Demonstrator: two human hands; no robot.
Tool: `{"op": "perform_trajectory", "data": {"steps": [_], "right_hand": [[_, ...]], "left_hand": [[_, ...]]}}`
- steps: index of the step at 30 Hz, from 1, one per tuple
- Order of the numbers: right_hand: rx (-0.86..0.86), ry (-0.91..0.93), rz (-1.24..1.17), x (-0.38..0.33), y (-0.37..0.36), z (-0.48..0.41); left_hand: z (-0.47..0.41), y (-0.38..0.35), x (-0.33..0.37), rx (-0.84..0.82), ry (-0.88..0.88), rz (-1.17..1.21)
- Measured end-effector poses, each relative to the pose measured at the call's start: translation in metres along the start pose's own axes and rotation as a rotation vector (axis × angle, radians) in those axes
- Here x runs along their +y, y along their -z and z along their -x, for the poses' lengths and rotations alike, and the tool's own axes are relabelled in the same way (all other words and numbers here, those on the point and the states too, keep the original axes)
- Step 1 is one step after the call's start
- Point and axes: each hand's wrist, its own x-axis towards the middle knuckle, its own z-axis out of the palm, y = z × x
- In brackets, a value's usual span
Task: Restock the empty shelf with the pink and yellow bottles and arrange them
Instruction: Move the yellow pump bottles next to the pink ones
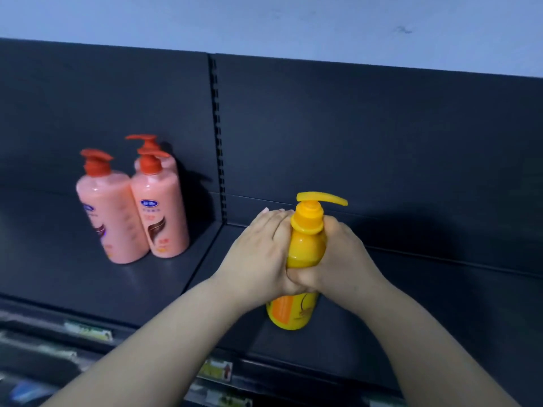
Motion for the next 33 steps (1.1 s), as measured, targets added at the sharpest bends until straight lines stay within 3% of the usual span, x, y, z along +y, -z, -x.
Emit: {"op": "perform_trajectory", "data": {"steps": [17,24,33], "right_hand": [[-0.178,0.198,0.142,-0.003,-0.036,-0.103],[-0.074,0.297,0.195,0.003,-0.057,-0.137],[0.055,0.275,0.341,-0.007,-0.068,-0.153]], "left_hand": [[-0.041,-0.015,-0.068,0.034,0.334,-0.066],[-0.064,-0.025,-0.099,0.043,0.358,-0.085],[-0.072,-0.035,-0.136,0.095,0.23,-0.078]]}}
